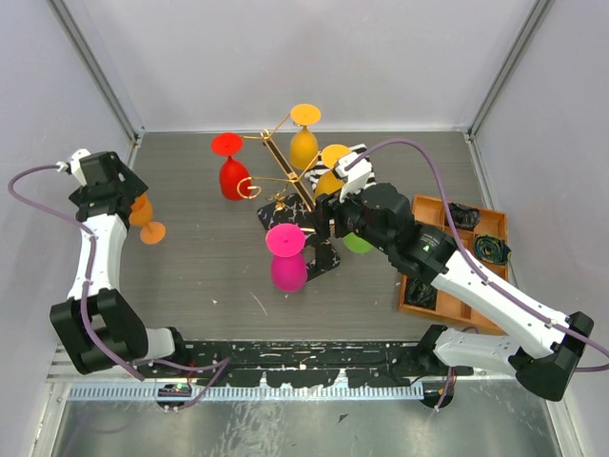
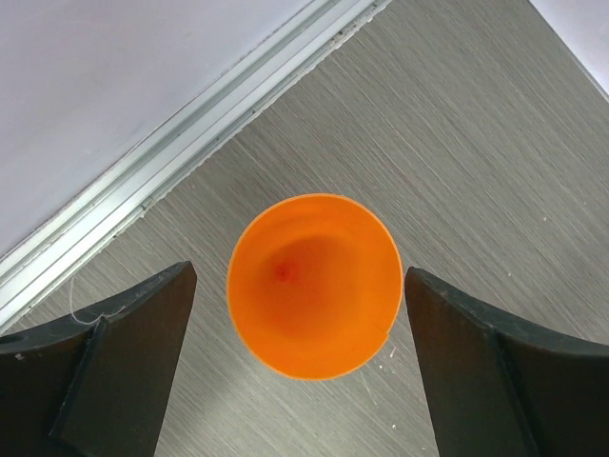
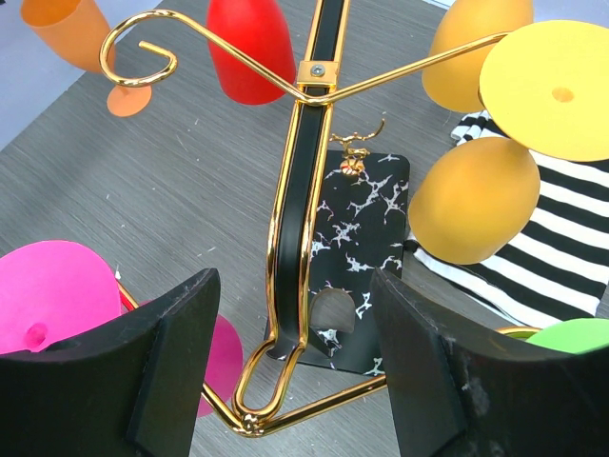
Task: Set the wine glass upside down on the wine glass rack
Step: Move the wine glass to the center of the board.
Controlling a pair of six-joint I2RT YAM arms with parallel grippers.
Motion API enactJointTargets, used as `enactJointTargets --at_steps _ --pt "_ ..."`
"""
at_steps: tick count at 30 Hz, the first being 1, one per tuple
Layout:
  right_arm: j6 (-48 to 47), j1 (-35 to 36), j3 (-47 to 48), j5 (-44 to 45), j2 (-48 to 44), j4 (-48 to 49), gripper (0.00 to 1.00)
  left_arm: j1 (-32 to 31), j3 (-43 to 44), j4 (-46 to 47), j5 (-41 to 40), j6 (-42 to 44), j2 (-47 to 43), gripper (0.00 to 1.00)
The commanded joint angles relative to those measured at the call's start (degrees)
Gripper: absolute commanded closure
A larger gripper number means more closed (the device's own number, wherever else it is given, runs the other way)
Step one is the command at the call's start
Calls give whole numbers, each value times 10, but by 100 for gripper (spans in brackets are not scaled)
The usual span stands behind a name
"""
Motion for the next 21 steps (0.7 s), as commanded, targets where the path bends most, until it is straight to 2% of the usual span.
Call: enactJointTargets --at_steps 1,21 --pt "13 -3 -15 -8 1 -41 30 2 23 20 5 -11 21 2" --pt "11 -3 -21 -14 0 -38 30 9 95 -67 14 -23 131 2"
